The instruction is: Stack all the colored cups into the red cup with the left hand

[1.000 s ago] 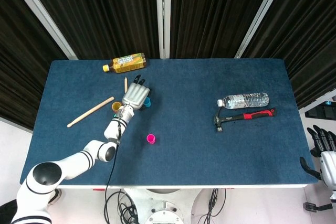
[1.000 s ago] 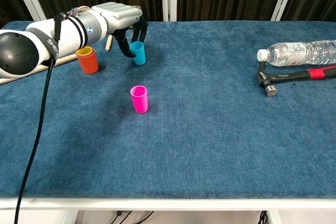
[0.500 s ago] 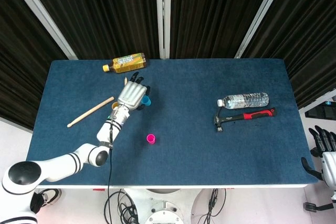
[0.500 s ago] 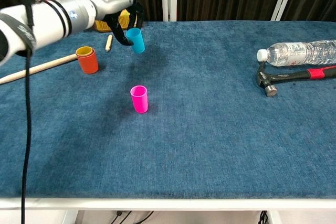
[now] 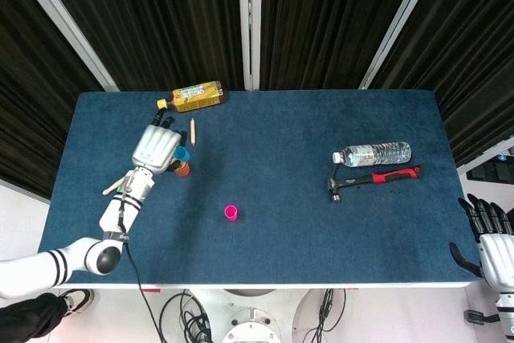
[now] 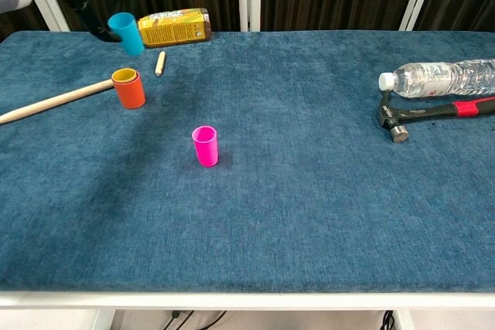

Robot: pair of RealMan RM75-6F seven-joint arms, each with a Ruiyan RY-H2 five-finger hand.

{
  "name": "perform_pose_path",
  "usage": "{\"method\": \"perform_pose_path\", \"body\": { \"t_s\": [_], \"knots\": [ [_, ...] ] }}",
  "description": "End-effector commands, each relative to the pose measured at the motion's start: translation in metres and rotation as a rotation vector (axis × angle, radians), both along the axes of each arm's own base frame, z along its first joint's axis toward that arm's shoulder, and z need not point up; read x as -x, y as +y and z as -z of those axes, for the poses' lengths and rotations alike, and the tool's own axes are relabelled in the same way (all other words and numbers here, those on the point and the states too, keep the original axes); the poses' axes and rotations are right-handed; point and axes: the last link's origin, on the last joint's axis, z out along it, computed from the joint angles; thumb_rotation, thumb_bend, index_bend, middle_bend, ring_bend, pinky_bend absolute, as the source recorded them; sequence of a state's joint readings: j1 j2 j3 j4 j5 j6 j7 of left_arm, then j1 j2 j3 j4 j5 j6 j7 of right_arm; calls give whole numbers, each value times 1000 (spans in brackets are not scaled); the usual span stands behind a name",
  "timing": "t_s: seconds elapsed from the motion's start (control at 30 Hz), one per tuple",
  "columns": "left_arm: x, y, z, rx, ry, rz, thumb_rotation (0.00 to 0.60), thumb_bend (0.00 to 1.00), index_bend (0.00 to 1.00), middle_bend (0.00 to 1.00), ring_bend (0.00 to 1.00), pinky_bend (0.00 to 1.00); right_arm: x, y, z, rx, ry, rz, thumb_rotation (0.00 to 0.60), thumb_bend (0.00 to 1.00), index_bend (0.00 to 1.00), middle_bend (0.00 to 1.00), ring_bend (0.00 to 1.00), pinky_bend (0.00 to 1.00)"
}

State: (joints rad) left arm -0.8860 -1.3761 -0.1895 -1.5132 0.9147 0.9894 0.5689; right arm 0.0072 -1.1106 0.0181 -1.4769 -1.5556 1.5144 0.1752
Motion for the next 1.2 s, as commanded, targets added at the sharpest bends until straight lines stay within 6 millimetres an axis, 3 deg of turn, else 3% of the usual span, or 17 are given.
{"method": "perform_pose_path", "body": {
  "t_s": [0.03,0.2,0.7,0.77,0.87,0.93,1.07,1.2],
  "knots": [
    [11,-2,1,9,20,-19,600,256,517,536,166,19,-1,0,1,1,0,-2,600,312,0,0,0,0],
    [22,0,8,21,16,-50,600,255,517,534,166,19,-3,1,0,7,-5,-12,600,312,0,0,0,0],
    [26,9,24,19,4,-72,600,251,506,511,166,19,1,1,-2,10,-10,6,600,313,0,0,0,0],
    [28,9,25,22,14,-76,600,240,441,455,165,18,2,1,-2,8,-11,7,600,313,0,0,0,0],
    [30,10,26,25,29,-76,600,185,192,286,122,9,2,1,-2,7,-10,8,600,313,0,0,0,0],
    [30,10,25,19,22,-73,600,168,119,237,102,7,3,1,-2,10,-11,9,600,312,0,0,0,0],
    [21,5,16,-6,-22,-39,600,156,89,216,83,6,4,1,-4,15,-10,13,600,312,0,0,0,0],
    [2,-15,8,5,-73,38,600,137,91,218,70,3,3,-1,-3,13,-10,10,600,312,0,0,0,0]
  ]
}}
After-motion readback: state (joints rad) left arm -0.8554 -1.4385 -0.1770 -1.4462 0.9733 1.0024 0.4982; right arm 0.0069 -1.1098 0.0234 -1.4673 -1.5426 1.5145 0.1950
